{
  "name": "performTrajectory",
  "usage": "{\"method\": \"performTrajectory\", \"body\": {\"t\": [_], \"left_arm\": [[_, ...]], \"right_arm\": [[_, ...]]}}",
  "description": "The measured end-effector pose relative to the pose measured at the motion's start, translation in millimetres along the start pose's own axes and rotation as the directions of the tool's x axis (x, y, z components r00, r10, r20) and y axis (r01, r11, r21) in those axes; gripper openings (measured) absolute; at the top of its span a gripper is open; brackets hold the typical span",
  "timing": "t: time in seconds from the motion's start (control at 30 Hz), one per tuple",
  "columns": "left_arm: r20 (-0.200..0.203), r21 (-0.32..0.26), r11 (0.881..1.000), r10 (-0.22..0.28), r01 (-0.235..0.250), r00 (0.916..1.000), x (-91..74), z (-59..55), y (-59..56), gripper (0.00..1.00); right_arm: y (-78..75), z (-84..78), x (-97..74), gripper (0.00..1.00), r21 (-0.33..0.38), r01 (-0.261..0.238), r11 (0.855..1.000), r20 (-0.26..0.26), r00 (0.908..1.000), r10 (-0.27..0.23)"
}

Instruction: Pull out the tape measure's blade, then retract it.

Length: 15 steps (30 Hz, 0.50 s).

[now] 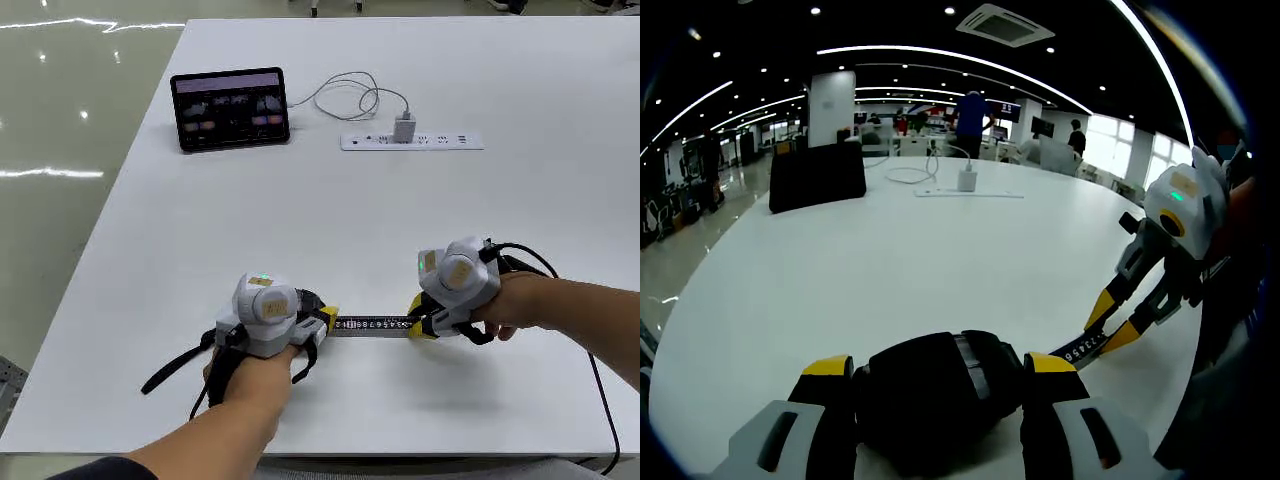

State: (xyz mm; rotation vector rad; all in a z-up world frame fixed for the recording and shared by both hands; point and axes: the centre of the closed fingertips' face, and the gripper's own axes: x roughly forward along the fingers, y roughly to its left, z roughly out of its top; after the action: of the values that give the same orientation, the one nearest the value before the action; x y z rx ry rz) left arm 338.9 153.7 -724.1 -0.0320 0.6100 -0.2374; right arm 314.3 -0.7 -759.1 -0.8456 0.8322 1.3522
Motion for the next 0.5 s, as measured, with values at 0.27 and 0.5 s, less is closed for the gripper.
{"method": "performTrajectory", "body": {"t": [0.27,0.5], "left_arm": [[-0.004,-0.003,1.0,0.004,-0.004,1.0,-0.7,-0.6,-0.3,0.62],[-0.006,-0.006,1.0,0.002,-0.002,1.0,-0.1,-0.6,0.4,0.62]], "right_arm": [[1.3,4.3,2.6,0.1,0.001,-0.007,1.0,-0.001,1.0,0.007],[0.5,10.6,5.9,0.1,-0.003,-0.015,1.0,0.0,0.9999,0.015]]}}
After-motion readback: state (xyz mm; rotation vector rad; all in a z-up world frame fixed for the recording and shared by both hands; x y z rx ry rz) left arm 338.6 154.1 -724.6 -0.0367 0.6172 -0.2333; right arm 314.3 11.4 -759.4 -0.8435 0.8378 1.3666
